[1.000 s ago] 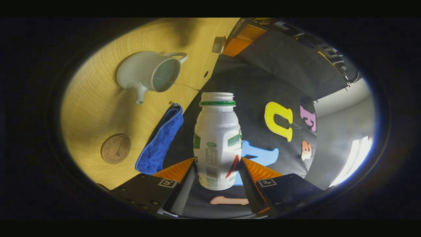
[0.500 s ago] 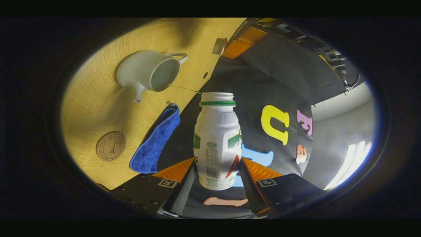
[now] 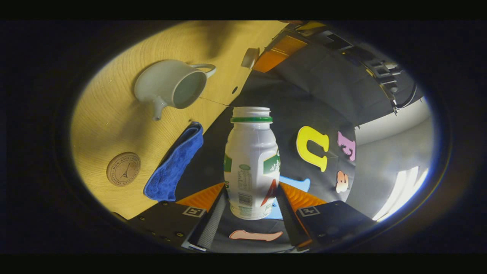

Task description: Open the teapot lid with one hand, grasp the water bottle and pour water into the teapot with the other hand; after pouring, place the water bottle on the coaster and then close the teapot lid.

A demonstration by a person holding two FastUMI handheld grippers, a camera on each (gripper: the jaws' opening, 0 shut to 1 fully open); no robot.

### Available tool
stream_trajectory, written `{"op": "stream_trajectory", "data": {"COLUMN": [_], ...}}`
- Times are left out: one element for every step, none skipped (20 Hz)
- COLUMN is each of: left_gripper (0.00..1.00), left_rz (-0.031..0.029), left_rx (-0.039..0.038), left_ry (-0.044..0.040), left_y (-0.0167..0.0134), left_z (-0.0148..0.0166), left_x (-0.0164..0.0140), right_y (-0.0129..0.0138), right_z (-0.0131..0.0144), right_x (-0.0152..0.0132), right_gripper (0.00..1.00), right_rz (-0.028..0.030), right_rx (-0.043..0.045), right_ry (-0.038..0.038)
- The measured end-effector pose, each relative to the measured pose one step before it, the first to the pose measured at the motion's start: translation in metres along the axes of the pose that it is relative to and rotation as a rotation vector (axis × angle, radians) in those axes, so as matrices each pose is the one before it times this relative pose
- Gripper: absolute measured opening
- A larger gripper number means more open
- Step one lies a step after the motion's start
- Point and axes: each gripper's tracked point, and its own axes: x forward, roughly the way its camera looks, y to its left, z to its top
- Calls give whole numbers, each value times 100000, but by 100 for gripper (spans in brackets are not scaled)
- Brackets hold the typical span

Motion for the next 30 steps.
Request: {"op": "stream_trajectory", "data": {"left_gripper": [12, 16, 16, 16, 16, 12, 16, 16, 12, 12, 16, 16, 16, 16, 16, 16, 16, 16, 16, 16, 16, 12, 11, 9, 13, 15, 17, 16, 16, 16], "left_rz": [178, 186, 72, 187, 221, 121, 7, -63, -161, -130, 50, -68, -85, -50, 54, 52, -153, -415, -522, -687, -851, -1771, -2504, -2199, -1356, -868, -634, -743, -975, -1390], "left_rx": [403, 184, 12, 24, 33, -66, -110, -35, -2, 77, 78, -81, -276, -295, -256, -265, -414, -394, -102, 130, 77, -408, -833, -583, -67, 184, 264, 132, -92, -167], "left_ry": [-43, -47, 13, -16, -41, -6, -79, -21, 143, 218, 60, -118, -207, -310, -261, -189, -76, -141, -136, -507, -546, -319, -104, 53, 92, 82, 111, -16, 26, -189], "left_y": [39, 11, -31, 32, -18, 11, -20, -49, 11, -5, 38, 10, -47, -4, -24, 10, -59, -42, -61, -34, -103, -269, -457, -867, -692, -295, -196, -125, -278, -389], "left_z": [-53, 44, -21, 71, -5, 94, 13, 11, -79, -126, -1, 181, -33, 125, 2, -59, 38, -18, 125, -1, 101, -27, 25, -87, 39, -46, -91, -91, -28, -18], "left_x": [37, 29, -19, -33, 35, -39, 9, 24, -1, 70, -116, -14, 20, -41, 31, -20, 35, -24, -97, 50, -90, 22, -64, -102, 112, 216, 56, 46, 1, -48], "right_y": [-74, 52, 8, -30, 69, 195, 157, 230, 250, 217, 219, 550, 699, 561, 482, 580, 483, 528, 502, 128, -127, 16, 214, 202, 270, 65, -309, -78, 100, 52], "right_z": [51, -33, -19, -3, -50, -58, 18, 14, 10, -80, 69, -38, -149, -119, -234, -237, -312, -288, -290, -266, -292, -362, -379, -356, -316, -186, -240, -250, -427, -515], "right_x": [-50, 120, 72, -8, 91, 50, 1, -33, 14, 28, -19, -40, -35, -143, -28, -37, -88, -229, -393, -368, -224, -291, -98, -375, -181, -134, -377, -298, -153, -86], "right_gripper": [73, 73, 74, 73, 73, 73, 73, 73, 73, 73, 73, 74, 73, 73, 73, 73, 73, 73, 73, 73, 73, 73, 73, 73, 73, 73, 73, 73, 73, 73], "right_rz": [-387, -399, -328, -236, 79, 359, 494, 655, 583, 625, 845, 2237, 2287, 1979, 1843, 1487, 1650, 1642, 1598, 238, 68, 351, 633, 866, 1445, 418, -52, 75, 266, 317], "right_rx": [534, 512, 118, -46, 0, 104, 124, 211, 490, 585, 1605, 3506, 4070, 4421, 4698, 5745, 6807, 7427, 6959, 6583, 6838, 7133, 7300, 7212, 6601, 5477, 4352, 3907, 3501, 3481], "right_ry": [-122, -86, 97, -3, 3, 55, 121, 212, -70, 327, 190, 694, 1042, 1071, 1418, 1448, 1474, 1880, 1924, 1900, 1991, 2118, 2178, 2291, 1614, 1728, 1466, 1114, 949, 1671]}}
